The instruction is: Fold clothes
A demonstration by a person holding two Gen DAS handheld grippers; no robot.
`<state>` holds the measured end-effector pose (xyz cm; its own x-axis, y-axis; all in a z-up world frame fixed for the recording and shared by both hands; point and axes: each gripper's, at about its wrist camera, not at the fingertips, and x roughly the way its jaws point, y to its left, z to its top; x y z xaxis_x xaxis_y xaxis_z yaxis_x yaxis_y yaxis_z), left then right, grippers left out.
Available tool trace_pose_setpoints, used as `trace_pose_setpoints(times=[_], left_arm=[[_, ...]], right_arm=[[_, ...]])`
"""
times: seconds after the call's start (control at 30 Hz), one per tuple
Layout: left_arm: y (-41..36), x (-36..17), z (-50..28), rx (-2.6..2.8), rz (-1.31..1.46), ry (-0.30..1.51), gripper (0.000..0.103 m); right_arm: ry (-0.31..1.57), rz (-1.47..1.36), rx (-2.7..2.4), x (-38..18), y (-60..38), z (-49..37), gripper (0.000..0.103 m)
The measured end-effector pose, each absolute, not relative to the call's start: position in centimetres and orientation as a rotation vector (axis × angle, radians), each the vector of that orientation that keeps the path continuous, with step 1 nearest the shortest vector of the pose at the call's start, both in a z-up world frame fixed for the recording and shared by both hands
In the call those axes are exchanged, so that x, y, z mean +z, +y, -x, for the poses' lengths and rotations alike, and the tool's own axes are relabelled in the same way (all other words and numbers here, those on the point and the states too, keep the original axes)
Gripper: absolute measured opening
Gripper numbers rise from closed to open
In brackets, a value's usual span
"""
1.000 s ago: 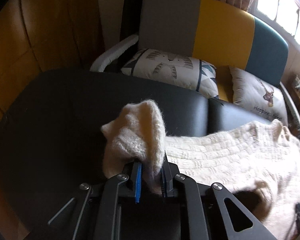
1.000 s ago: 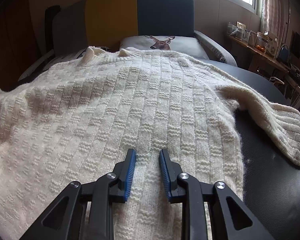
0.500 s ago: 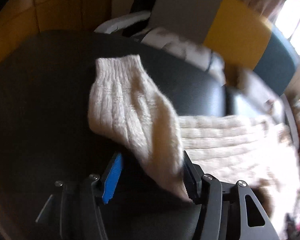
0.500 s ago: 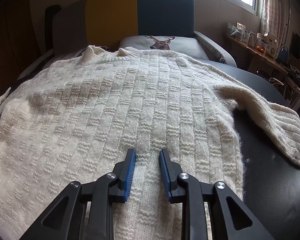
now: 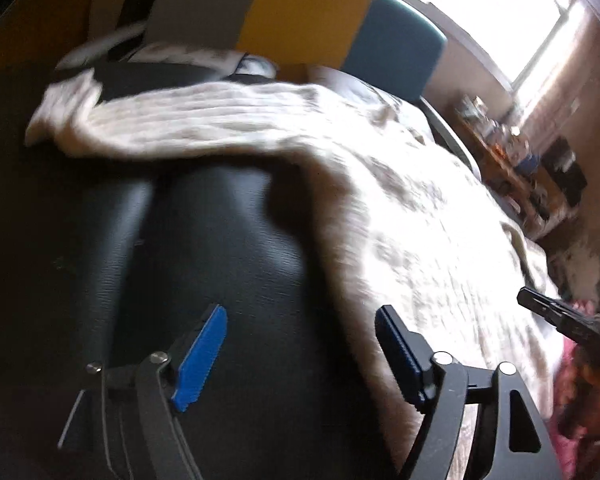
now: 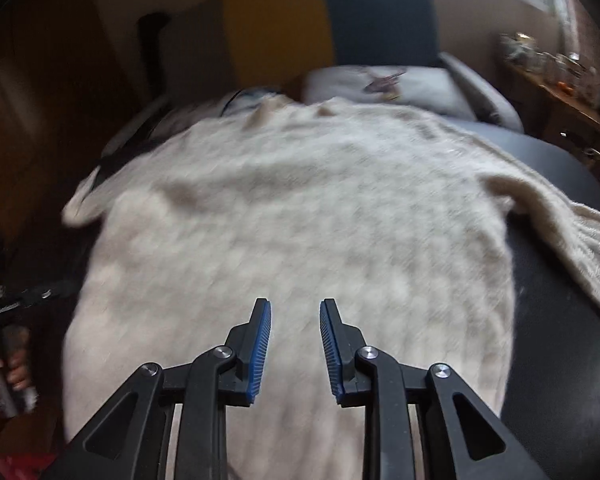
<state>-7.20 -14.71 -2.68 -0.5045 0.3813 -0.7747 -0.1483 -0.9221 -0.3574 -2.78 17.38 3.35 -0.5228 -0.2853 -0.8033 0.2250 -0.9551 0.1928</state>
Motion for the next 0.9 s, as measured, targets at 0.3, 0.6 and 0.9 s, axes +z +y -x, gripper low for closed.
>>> trace_pose_setpoints(times=[0.3, 0.6, 0.9], left_arm=[[-10.1, 0.0, 8.3, 2.241, 1.249, -0.526, 0.080], [-5.0, 0.6, 11.7, 2.142, 1.357, -0.515, 0.084], [-1.1, -1.9, 15.4, 1.949, 1.561, -0.463, 0.079]], right_arm=[[-0.085, -1.466, -2.541, 0.6, 18.4, -1.0, 0.025], [-0.397, -1.222, -2.179, 2.9, 15.8, -2.3, 0.025], [-0.378, -1.262, -2.035, 1.2, 10.2, -1.8, 0.035]])
